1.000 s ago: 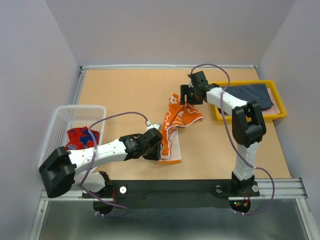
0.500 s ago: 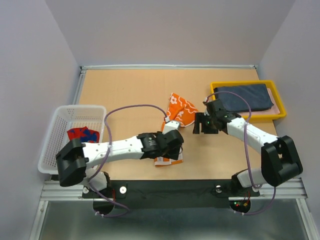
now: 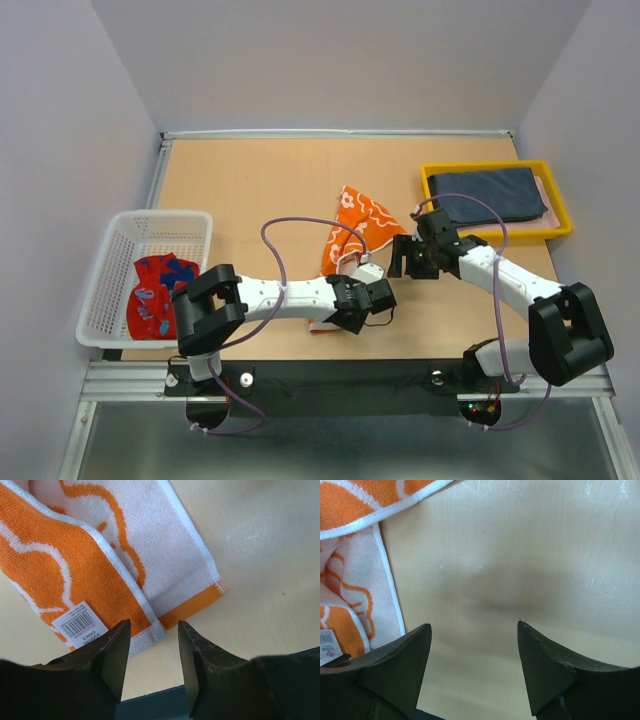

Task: Fold and stack the towels
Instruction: Flatten out the crumpled towel

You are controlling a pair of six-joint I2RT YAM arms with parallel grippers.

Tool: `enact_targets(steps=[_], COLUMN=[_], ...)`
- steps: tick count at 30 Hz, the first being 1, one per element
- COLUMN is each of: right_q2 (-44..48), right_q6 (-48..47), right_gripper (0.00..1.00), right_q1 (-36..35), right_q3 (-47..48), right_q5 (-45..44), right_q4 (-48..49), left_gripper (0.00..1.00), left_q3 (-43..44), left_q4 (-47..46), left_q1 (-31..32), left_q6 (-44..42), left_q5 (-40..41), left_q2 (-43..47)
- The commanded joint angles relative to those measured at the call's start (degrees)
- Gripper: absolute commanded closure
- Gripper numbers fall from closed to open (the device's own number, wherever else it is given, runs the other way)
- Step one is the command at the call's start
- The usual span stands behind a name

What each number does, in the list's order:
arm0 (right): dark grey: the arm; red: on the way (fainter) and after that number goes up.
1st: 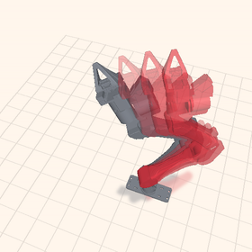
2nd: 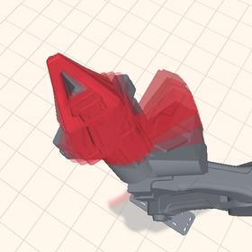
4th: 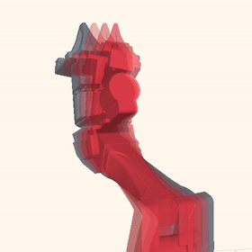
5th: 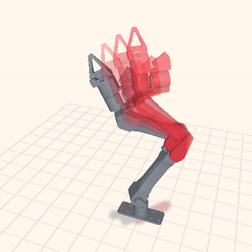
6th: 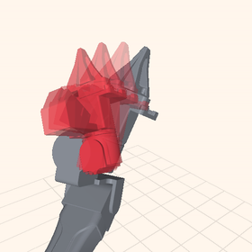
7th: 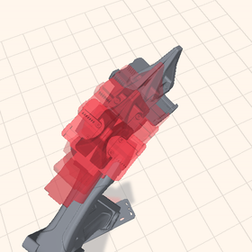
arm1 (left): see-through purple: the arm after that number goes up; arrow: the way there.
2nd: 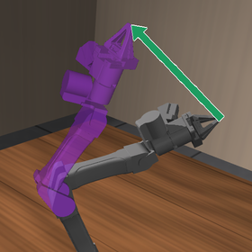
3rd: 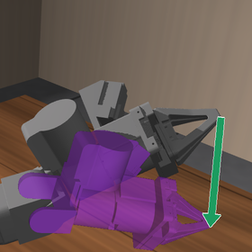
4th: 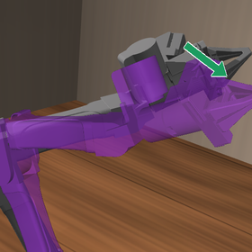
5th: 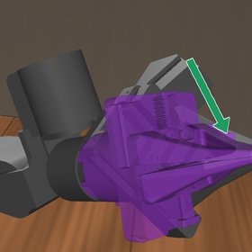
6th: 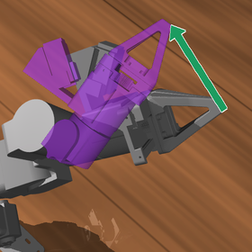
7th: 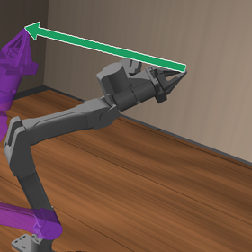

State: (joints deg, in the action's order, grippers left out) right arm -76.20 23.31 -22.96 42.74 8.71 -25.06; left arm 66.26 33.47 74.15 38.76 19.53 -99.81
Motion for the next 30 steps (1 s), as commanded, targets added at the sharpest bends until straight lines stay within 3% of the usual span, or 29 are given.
enact_targets(steps=[1,10,17,25,26,30], right_q2=[1.32,1.14,1.06,1.32,1.5,2.81], right_q6=[0.51,0.68,0.77,1.91,2.26,5.85], right_gripper=[0.26,0.26,0.26,0.26,0.26,0.27], right_q1=[-0.33,-0.42,-0.94,-4.01,-4.54,-7.27], right_q3=[-0.73,-1.52,-2.57,-2.66,-2.75,-3.89], right_q5=[0.7,1.75,2.1,3.07,3.15,4.12], right_q4=[1.42,1.42,1.59,1.77,1.77,2.47], left_gripper=[0.46,0.4,0.48,0.8,0.87,1.0], left_q3=[-0.34,-0.69,-1.75,-1.57,-1.48,-2.01], left_q4=[1.33,0.89,0.89,1.07,0.98,-0.24], left_q1=[0.12,-0.06,-0.5,-0.76,-0.76,-1.37], left_q6=[-0.79,-1.06,-0.44,0.17,0.35,1.14], left_q5=[-0.45,-1.33,-0.72,0.07,0.07,-0.19], left_q2=[-0.83,-2.05,-2.06,-0.04,0.31,3.04])
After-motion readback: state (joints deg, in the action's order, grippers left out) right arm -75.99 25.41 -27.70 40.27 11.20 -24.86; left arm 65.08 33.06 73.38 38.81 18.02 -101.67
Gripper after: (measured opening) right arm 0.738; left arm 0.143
